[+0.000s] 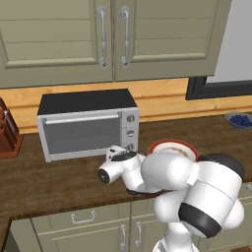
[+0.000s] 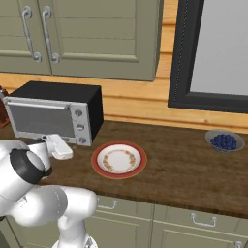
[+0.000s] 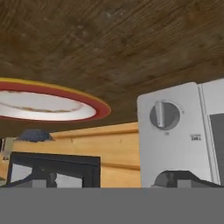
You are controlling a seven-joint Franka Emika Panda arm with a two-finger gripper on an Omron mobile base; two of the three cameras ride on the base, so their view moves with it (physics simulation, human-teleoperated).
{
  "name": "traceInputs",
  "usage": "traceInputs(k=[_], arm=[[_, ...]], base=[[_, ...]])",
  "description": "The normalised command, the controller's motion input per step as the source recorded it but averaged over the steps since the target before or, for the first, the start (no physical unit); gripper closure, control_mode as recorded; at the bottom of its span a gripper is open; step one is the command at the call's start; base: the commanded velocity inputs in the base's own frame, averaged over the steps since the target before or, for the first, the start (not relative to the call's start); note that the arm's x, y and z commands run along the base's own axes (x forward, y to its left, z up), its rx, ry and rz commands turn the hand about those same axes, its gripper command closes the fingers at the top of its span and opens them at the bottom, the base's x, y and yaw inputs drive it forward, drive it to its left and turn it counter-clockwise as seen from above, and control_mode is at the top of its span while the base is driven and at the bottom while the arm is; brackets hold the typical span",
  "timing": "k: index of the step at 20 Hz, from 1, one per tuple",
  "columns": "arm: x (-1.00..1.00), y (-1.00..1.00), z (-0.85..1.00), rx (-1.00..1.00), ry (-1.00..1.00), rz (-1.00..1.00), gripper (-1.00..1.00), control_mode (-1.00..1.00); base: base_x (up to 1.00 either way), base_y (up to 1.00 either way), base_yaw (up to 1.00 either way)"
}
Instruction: Pick up the kebab skewer and baguette bread, and place them inside the toaster oven. Close the toaster oven door and start by setting the timer.
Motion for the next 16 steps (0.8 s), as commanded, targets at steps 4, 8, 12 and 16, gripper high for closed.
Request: traceInputs(k=[4,8,12,16], arm=[[0.00,-0.47,-0.09,0.00,0.00,0.25,-1.00,-1.00],[0.01,-0.09,-0.02,0.00,0.00,0.19,-1.00,-1.00],[0.10,0.00,0.00,0.00,0.00,0.12,-1.00,-1.00],[0.07,0.03,0.00,0.00,0.00,0.06,-1.00,-1.00]], base=[[0.00,0.00,0.00],[0.00,0.00,0.00],[0.00,0.00,0.00],[0.00,0.00,0.00]])
